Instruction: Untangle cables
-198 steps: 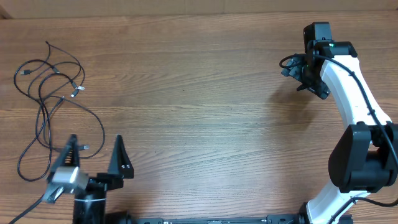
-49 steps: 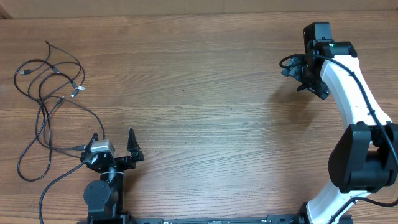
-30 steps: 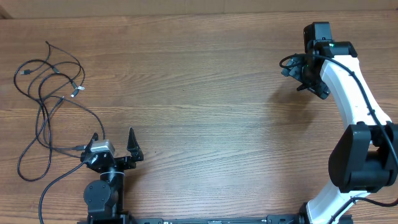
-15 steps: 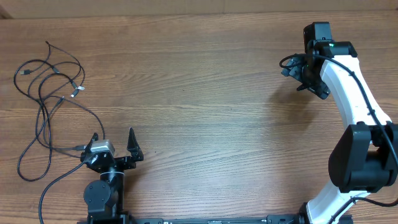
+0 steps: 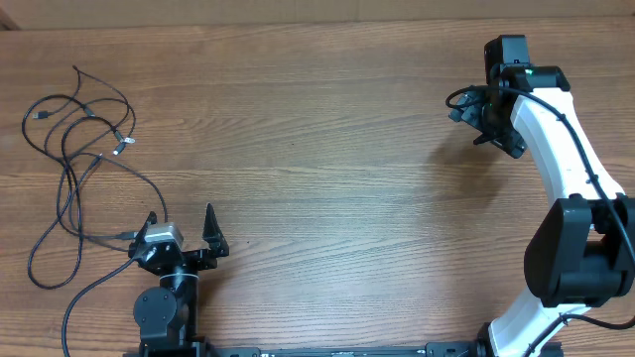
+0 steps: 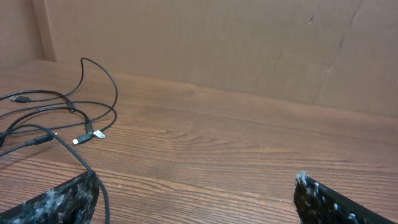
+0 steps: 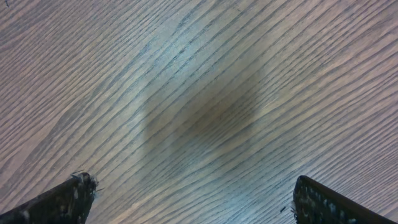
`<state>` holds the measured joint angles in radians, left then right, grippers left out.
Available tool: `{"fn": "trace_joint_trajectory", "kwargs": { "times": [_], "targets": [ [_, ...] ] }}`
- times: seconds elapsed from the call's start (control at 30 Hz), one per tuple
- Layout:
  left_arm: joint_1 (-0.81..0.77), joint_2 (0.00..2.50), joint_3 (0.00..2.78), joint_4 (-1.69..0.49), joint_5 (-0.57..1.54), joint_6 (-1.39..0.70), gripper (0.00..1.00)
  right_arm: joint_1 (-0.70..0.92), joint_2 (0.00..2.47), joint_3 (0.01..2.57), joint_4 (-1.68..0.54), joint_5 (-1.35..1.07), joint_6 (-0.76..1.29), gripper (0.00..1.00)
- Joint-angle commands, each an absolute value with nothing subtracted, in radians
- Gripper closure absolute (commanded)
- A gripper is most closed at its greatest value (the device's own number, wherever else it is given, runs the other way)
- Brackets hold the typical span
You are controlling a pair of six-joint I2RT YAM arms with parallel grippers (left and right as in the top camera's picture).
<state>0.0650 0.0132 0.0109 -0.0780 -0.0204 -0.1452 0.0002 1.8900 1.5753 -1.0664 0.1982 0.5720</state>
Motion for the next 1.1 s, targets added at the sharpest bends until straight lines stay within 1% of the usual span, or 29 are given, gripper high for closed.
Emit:
{"fn": "trace_joint_trajectory", "kwargs": {
  "times": [0.0, 0.43, 0.87, 1.07],
  "targets": [
    [0.059, 0.004, 0.005, -0.075, -0.033, -0.119, 0.00, -0.001, 1.864, 1.570, -1.063, 0.209, 0.567, 0.00],
    [0.059, 0.004, 0.005, -0.075, -0.033, -0.119, 0.00, 0.000, 1.661, 1.570, -1.063, 0.209, 0.568, 0.00],
    [0.059, 0.004, 0.005, -0.075, -0.033, -0.119, 0.00, 0.000, 1.378, 1.570, -1.063, 0.209, 0.567, 0.00],
    [0.059, 0.004, 0.005, -0.075, -0.033, -0.119, 0.01, 0.000, 1.206, 1.570, -1.063, 0.209, 0.567, 0.00]
  ]
}}
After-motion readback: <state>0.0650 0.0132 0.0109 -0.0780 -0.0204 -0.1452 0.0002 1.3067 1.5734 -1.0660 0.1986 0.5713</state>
